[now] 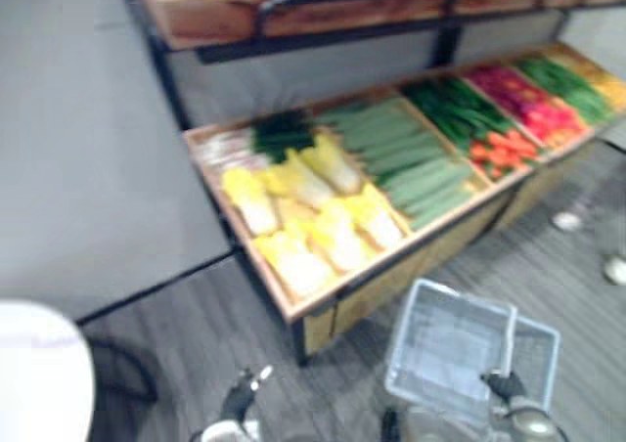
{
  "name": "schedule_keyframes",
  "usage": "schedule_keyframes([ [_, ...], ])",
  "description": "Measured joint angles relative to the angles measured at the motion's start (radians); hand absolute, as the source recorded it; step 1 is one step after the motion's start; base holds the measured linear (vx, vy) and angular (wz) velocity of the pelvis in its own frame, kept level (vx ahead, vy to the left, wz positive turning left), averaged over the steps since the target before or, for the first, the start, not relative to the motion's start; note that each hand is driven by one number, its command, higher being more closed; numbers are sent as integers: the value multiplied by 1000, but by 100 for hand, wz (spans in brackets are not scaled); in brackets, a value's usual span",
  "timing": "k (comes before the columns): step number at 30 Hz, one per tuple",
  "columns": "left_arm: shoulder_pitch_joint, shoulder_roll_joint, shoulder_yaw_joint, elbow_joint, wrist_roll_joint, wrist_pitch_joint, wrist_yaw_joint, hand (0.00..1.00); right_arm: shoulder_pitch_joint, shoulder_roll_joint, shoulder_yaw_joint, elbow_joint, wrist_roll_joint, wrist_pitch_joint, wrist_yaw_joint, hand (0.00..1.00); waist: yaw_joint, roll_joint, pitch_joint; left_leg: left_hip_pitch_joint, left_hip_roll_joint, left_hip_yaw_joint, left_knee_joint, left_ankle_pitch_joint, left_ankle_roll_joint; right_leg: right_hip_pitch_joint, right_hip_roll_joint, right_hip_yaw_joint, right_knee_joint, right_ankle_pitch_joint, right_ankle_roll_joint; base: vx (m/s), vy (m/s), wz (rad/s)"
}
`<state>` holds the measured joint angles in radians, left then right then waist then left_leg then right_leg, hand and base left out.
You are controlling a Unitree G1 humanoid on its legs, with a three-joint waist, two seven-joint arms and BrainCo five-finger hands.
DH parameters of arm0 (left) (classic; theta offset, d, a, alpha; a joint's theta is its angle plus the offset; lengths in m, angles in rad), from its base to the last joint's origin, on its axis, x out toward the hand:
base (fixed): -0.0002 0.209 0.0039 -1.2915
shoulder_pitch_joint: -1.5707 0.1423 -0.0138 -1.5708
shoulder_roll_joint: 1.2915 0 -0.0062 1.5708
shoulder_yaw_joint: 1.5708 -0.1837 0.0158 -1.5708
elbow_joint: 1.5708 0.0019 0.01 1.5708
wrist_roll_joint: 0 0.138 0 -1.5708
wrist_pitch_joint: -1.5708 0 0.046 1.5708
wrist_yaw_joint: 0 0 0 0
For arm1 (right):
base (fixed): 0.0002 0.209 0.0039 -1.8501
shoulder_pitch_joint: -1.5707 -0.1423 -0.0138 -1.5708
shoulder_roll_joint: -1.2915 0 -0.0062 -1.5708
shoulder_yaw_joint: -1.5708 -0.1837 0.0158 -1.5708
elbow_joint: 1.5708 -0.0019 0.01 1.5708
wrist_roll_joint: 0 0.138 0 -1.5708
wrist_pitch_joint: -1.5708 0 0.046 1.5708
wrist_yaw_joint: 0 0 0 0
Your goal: Pick vegetable in the basket
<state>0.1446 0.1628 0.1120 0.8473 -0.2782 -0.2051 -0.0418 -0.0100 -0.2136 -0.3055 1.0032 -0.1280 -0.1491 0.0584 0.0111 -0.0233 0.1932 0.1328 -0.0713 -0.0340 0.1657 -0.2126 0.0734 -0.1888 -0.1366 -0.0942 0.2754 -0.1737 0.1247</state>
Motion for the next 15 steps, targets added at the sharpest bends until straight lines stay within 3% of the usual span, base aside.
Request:
schedule_keyframes([
  [2,16,9,31,-22,-35,0,6,0,-25,1,-1,16,-1,8,20,100,14,-5,0,15,28,15,20,-32,-54,4,-3,39,-100,105,-29,441,-294,87],
  [4,51,37,80,-38,-64,1,19,0,-57,-3,-7,53,5,51,38,100,46,-20,-3,22,77,23,93,-105,-160,21,-10,47,-154,320,-98,388,-367,25],
  [5,64,46,95,-39,-71,1,21,0,-50,-5,-9,68,13,61,38,100,47,-26,-1,26,93,24,117,-132,-182,35,-17,49,-140,374,-90,377,-456,49],
  [6,75,45,125,-36,-73,4,27,0,-37,-13,-9,80,14,83,44,100,47,2,3,22,167,30,159,-175,-196,62,35,48,-116,314,-48,271,-381,48],
  [8,75,27,140,-36,-80,7,34,0,-33,-22,-8,75,21,102,64,100,42,17,-2,28,244,51,138,-169,-203,52,93,42,-71,249,-61,268,-406,47],
  [9,71,11,140,-32,-100,11,33,0,-33,-22,-6,75,22,117,76,100,39,5,-6,32,261,49,114,-151,-212,56,99,20,-67,188,-46,225,-369,43],
  [10,67,-6,142,-23,-102,11,34,0,-37,-27,-4,75,22,123,83,100,40,8,-4,31,270,50,108,-137,-216,58,104,6,-71,179,-54,176,-430,52],
  [11,65,-41,143,-1,-103,11,31,0,-39,-41,-4,78,21,138,103,100,31,10,-3,25,276,58,97,-81,-213,81,104,-22,-98,182,-61,111,-400,64],
  [13,68,-73,138,37,-102,3,15,0,-31,-57,-6,95,19,157,129,100,19,9,-5,19,274,133,97,7,-190,135,79,-71,-154,179,-76,24,-318,78],
  [15,60,-85,119,67,-99,-35,-13,0,-2,-84,-23,99,20,172,138,100,18,26,-17,19,273,309,67,60,-169,160,66,-123,-198,171,-81,-70,-186,68],
])
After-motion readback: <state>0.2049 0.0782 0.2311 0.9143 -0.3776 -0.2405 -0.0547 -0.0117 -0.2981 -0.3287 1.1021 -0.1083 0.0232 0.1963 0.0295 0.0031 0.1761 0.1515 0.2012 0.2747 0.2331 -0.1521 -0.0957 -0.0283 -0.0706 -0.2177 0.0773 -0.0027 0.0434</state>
